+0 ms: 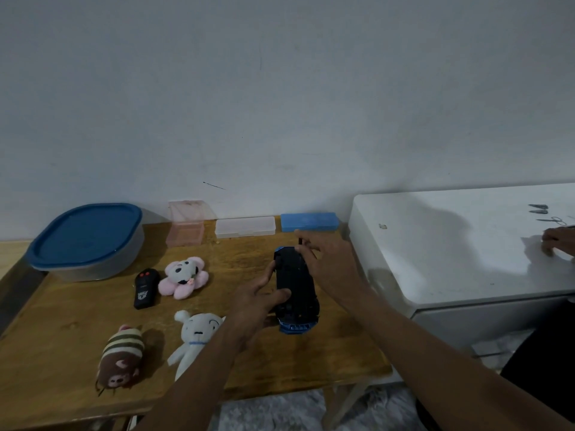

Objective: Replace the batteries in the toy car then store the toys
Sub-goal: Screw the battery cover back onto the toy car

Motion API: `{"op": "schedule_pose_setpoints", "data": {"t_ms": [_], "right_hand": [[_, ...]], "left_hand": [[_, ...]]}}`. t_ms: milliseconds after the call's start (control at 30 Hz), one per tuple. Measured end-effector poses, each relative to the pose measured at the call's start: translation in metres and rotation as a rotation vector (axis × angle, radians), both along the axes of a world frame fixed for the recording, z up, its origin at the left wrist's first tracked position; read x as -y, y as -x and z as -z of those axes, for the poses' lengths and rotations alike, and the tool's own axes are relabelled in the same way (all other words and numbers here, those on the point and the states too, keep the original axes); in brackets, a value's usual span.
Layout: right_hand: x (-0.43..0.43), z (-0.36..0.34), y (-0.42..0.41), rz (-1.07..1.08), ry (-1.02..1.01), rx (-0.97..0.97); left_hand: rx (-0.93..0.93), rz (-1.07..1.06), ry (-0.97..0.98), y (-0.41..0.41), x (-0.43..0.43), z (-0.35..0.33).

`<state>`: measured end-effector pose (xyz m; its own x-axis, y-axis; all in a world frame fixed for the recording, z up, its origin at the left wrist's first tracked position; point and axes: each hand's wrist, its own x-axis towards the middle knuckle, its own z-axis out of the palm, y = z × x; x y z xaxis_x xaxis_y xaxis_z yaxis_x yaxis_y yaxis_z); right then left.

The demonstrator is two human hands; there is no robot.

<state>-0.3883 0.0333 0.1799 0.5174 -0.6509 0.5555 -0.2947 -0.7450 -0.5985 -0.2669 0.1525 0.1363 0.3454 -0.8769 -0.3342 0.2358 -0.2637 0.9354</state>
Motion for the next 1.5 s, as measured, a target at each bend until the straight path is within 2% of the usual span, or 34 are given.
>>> {"op": "schedule_pose_setpoints", "data": {"t_ms": [267,600,800,1067,1300,1500], "right_hand": [[-0.004,0.001,-0.001,-0.017,0.001,-0.007],[-0.008,0.001,0.003,0.017,-0.186,-0.037],[-0.008,0.001,0.003,-0.019,-0.067,-0.046],[-0.009,-0.001,0.001,0.006,-0.104,-0.015],[-0.009,-0.001,0.000,0.073,-0.207,-0.037],[-0.011,-0.007,0.002,0.120,-0.322,0.015]], "left_hand": [[-0.005,-0.009,-0.001,0.000,-0.002,0.001],[-0.046,-0.022,-0.010,0.004,-0.005,0.004],[-0.061,-0.033,-0.008,0.005,-0.006,0.004],[-0.076,-0.036,-0.009,0.009,-0.005,0.003],[-0.086,-0.049,-0.048,0.008,-0.005,0.005],[-0.210,-0.040,-0.129,0.009,-0.010,0.009]]}}
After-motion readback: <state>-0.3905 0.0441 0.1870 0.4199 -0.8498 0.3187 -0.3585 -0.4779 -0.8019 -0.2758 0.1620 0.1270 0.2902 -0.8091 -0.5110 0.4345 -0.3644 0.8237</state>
